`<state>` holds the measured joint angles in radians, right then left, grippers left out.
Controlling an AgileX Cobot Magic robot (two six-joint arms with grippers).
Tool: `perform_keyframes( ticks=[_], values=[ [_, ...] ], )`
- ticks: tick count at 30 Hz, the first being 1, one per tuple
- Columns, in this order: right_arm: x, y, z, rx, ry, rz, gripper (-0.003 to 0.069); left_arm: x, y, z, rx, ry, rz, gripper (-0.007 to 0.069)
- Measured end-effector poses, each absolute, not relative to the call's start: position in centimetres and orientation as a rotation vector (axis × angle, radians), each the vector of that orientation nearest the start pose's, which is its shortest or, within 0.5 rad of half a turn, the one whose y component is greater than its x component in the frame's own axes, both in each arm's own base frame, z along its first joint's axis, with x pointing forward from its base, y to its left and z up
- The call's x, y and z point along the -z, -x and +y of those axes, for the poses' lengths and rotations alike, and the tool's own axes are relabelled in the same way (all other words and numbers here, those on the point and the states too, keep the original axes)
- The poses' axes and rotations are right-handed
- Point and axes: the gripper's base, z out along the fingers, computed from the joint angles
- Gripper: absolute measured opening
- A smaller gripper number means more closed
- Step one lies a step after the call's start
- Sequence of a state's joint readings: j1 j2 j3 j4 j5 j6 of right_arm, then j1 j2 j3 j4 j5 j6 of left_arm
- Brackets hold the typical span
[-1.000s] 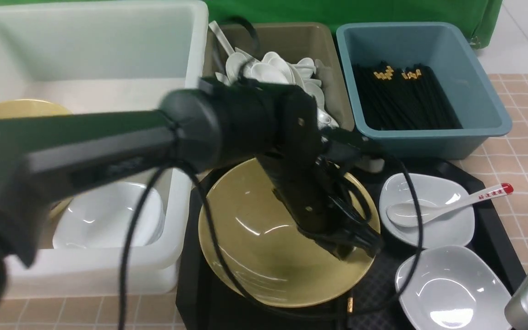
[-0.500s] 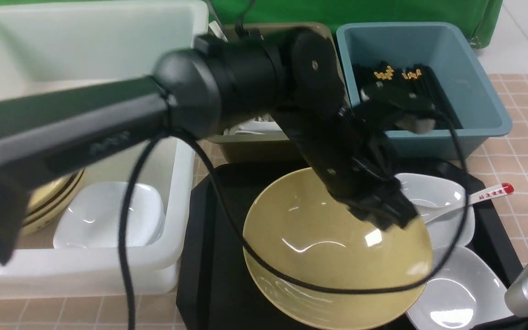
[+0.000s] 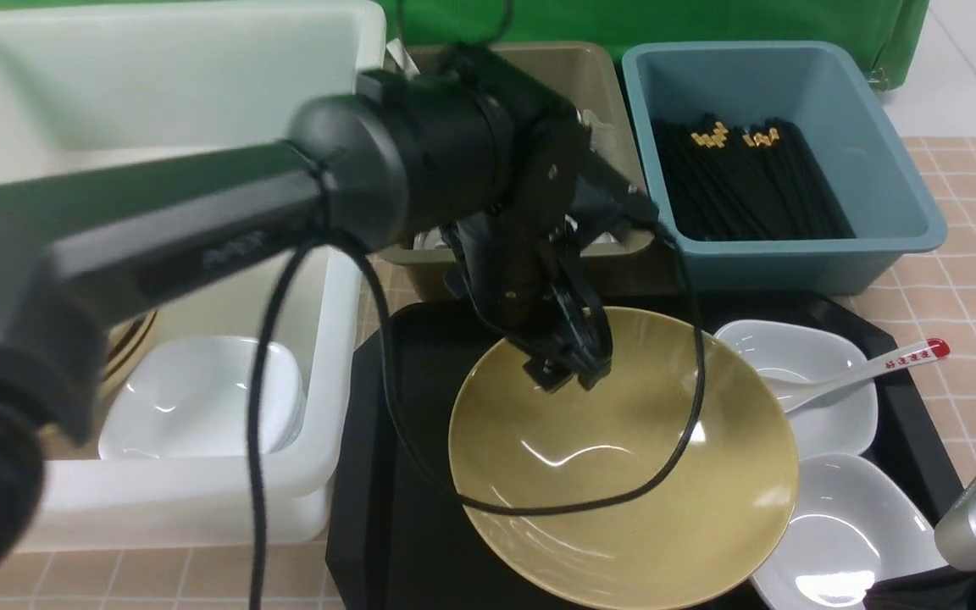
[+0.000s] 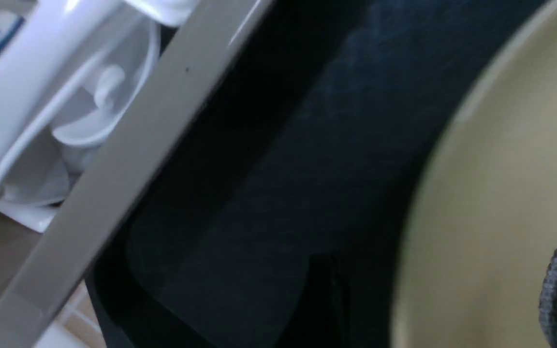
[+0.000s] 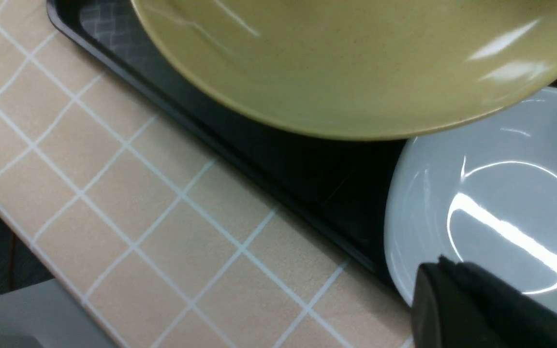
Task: On brown table put chopsticks spoon bowls plates into blue grey white boxes.
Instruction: 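Grasp the large bowl on the tray by its rim, then place the tan bowl onto the bowl stack in the left bin with the left gripper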
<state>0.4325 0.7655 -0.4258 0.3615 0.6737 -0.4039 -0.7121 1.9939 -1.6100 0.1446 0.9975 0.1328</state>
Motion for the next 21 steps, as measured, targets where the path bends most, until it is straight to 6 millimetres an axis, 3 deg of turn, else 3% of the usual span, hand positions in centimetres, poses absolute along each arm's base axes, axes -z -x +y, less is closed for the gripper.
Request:
perform_keyframes(
  ticks=[3, 6, 9, 14, 18, 19, 20, 21],
  values=[
    [-23.6, -10.7, 7.1, -0.410, 0.765, 2.358, 0.0048, -20.9, -33.0, -26.7, -0.125, -1.278, 2.586, 0.0465],
    [-23.6, -10.7, 7.2, -0.411, 0.764, 2.358, 0.0048, -20.3, -32.8, -26.7, -0.138, -1.291, 2.623, 0.0342],
    [-23.6, -10.7, 7.2, -0.411, 0.764, 2.358, 0.0048, -21.2, -32.6, -26.8, -0.095, -1.243, 2.635, 0.0239],
    [-23.6, -10.7, 7.2, -0.412, 0.763, 2.358, 0.0048, -22.6, -32.2, -26.5, -0.076, -1.225, 2.631, 0.0189],
    [-23.6, -10.7, 7.2, -0.413, 0.761, 2.359, 0.0048, -25.6, -31.0, -25.9, -0.010, -1.193, 2.611, 0.0076],
    [-23.6, -10.7, 7.2, -0.413, 0.762, 2.360, 0.0048, -27.7, -30.3, -25.5, 0.028, -1.168, 2.572, 0.0030],
    [-23.6, -10.7, 7.2, -0.413, 0.762, 2.360, 0.0048, -28.3, -30.2, -25.3, 0.038, -1.162, 2.557, 0.0022],
    [-23.6, -10.7, 7.2, -0.413, 0.761, 2.360, 0.0048, -30.2, -29.4, -25.0, 0.091, -1.138, 2.518, 0.0012]
  ],
)
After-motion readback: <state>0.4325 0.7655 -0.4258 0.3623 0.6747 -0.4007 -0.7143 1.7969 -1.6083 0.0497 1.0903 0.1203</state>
